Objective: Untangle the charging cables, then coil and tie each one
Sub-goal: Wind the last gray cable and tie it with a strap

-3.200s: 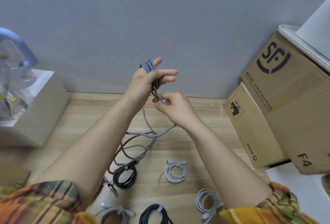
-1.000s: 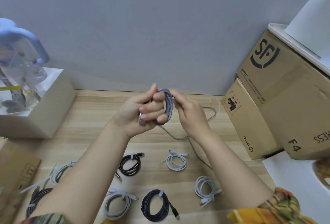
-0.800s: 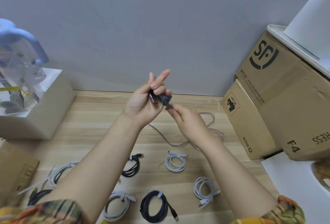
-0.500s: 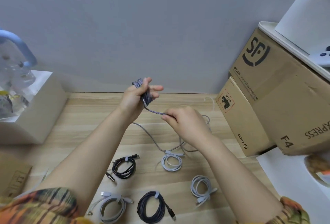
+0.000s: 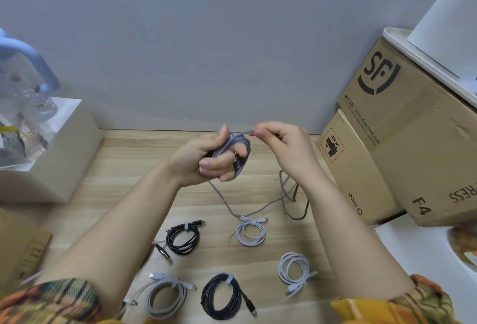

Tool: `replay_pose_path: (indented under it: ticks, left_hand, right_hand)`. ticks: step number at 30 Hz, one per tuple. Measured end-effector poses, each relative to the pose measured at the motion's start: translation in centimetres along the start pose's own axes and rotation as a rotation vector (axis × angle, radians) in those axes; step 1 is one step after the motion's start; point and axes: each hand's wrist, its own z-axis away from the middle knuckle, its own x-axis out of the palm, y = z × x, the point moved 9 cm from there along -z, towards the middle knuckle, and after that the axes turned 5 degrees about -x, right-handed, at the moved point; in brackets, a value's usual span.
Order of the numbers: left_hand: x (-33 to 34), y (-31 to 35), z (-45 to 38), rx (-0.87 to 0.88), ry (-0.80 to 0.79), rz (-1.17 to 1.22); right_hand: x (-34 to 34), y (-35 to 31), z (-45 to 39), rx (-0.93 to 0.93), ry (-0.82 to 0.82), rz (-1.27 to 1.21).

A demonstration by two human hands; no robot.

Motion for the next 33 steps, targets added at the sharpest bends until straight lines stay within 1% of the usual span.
replay_pose_path:
  ticks: [2,3,4,5,6,8,10,12,14,15,16,18,19,21,24,26,28,30,32,33]
  left_hand:
    - [1.0,2.1,-0.2,0.137,-0.116,0.206]
    - [1.2,3.3,-0.3,0.208,-0.124,0.307]
    - [0.8,4.3,-0.4,0.282,-0.064,0.373]
    - [0.1,5.0,-0.5,0.353,0.034,0.413]
    - [-0.9,5.5,-0.5,0.418,0.170,0.425]
    - [-2.6,5.7,-0.1,0.492,0.443,0.376]
    - [-3.6,5.2,-0.1,0.504,0.617,0.319]
    - [-4.6,4.8,0.1,0.505,0.737,0.276]
    - [-5.2,4.4,0.1,0.471,0.814,0.175]
    - [-5.3,4.1,0.1,0.424,0.847,0.068]
    - [-5.3,3.7,0.0,0.351,0.875,-0.087]
    - [-5.2,2.9,-0.3,0.186,0.889,-0.406]
    - [-5.2,2.5,-0.3,0.120,0.887,-0.505]
    - [-5.1,2.6,-0.1,0.039,0.886,-0.644]
    - [-4.6,3.5,-0.4,-0.023,0.887,-0.863]
    - [-4.8,3.6,-0.3,-0.085,0.900,-0.974]
    - [-4.8,3.1,0.0,-0.184,0.835,-1.072]
    - [-4.2,2.1,0.4,-0.278,0.717,-1.040]
    - [-3.4,1.2,0.6,-0.303,0.594,-0.852]
    - [-3.0,0.9,0.5,-0.273,0.515,-0.716]
  right_hand:
    - [0.9,1.0,0.1,0.062,-0.021,-0.063]
    - [1.4,1.7,0.3,0.090,-0.048,-0.065]
    - [2.0,2.2,0.6,0.115,-0.089,-0.043]
    - [2.7,2.6,0.9,0.134,-0.138,0.004]
    - [3.3,2.9,1.3,0.141,-0.189,0.063]
    - [4.1,2.8,1.7,0.121,-0.269,0.183]
    - [4.4,2.2,2.0,0.097,-0.340,0.291]
    - [5.1,1.5,2.4,0.076,-0.420,0.368]
    - [5.9,0.6,3.0,0.036,-0.461,0.410]
    - [6.1,0.1,3.1,0.019,-0.463,0.424]
    - [6.0,-0.3,3.0,0.007,-0.457,0.440]
    - [5.3,-0.9,2.5,-0.018,-0.421,0.461]
    - [4.7,-1.1,2.3,-0.026,-0.399,0.454]
    - [4.1,-1.2,1.9,-0.027,-0.376,0.445]
    - [4.0,-1.4,1.9,0.000,-0.358,0.461]
    - [3.2,-1.7,1.4,0.011,-0.294,0.438]
    - [1.6,-1.6,0.7,0.047,-0.219,0.393]
    - [0.5,-1.5,0.1,0.069,-0.202,0.363]
    - [-0.3,-1.3,-0.4,0.071,-0.192,0.320]
    - [-0.4,-1.3,-0.6,0.063,-0.187,0.298]
